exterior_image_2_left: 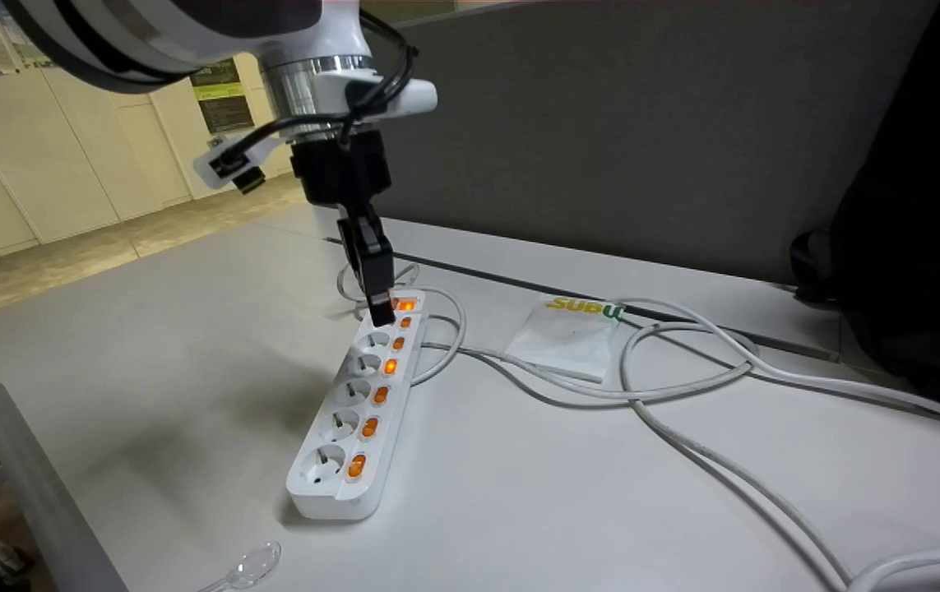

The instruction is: Turn off the switch on the fourth position from the bottom

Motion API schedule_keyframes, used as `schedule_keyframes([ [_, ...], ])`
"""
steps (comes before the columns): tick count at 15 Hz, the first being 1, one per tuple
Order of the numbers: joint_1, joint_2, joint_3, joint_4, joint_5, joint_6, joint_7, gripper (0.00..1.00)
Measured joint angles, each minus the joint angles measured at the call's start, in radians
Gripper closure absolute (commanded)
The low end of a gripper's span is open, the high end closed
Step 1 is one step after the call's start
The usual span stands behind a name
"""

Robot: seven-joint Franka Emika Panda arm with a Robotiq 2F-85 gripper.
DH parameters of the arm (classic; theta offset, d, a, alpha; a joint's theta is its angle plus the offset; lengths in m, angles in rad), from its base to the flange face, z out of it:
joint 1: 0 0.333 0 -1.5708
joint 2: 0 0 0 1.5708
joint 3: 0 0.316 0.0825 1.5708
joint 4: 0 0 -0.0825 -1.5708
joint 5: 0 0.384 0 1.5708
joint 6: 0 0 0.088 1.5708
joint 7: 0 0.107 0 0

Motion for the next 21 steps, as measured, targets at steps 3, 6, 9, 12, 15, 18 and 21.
schedule_keyframes([
  [3, 0.000, 0.014, 0.000, 0.000, 0.002, 0.022, -0.010, 1.00],
  [6, 0.001, 0.053, 0.000, 0.005, 0.002, 0.063, -0.018, 1.00],
  [9, 0.005, 0.104, 0.000, 0.020, 0.010, 0.096, -0.028, 1.00],
  [12, 0.011, 0.151, 0.000, 0.041, 0.042, 0.113, -0.053, 1.00],
  [15, 0.014, 0.171, 0.000, 0.058, 0.073, 0.117, -0.078, 1.00],
  [18, 0.017, 0.181, -0.001, 0.070, 0.098, 0.118, -0.100, 1.00],
  [21, 0.019, 0.185, -0.001, 0.077, 0.112, 0.114, -0.118, 1.00],
])
